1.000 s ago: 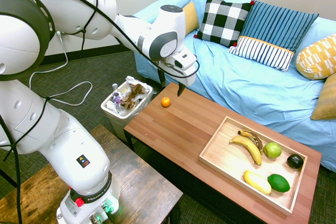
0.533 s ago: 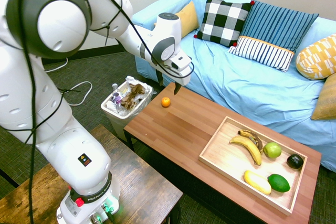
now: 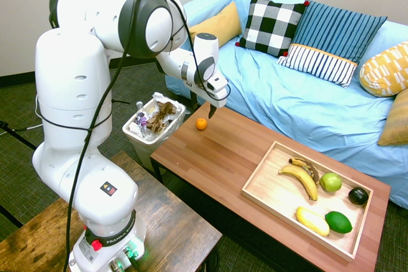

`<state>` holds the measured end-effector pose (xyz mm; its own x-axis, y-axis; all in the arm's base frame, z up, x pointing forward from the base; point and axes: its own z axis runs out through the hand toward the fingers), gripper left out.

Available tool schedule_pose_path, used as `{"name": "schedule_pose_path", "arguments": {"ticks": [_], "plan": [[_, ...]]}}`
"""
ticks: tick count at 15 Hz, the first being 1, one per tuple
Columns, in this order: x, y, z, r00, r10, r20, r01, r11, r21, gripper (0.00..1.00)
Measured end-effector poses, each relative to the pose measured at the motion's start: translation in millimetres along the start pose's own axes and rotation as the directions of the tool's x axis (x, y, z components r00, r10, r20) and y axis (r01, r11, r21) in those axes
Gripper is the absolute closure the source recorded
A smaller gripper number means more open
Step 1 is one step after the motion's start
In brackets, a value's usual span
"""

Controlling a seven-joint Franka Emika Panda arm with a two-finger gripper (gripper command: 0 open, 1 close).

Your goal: Put the tangerine in the tray

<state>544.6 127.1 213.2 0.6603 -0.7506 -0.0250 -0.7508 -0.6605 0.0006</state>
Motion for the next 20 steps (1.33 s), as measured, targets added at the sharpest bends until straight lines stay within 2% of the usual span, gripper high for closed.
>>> {"name": "schedule_pose_path", "arguments": {"ticks": [7, 12, 13, 20], "plan": [[-12, -36, 70, 0.999, -0.03, 0.017, 0.032, 0.996, -0.079, 0.0], [2, -45, 105, 1.0, -0.02, 0.022, 0.022, 0.992, -0.123, 0.0], [4, -47, 109, 1.0, -0.02, 0.023, 0.023, 0.991, -0.129, 1.0], [4, -55, 120, 0.999, -0.027, 0.02, 0.03, 0.989, -0.143, 1.0]]}}
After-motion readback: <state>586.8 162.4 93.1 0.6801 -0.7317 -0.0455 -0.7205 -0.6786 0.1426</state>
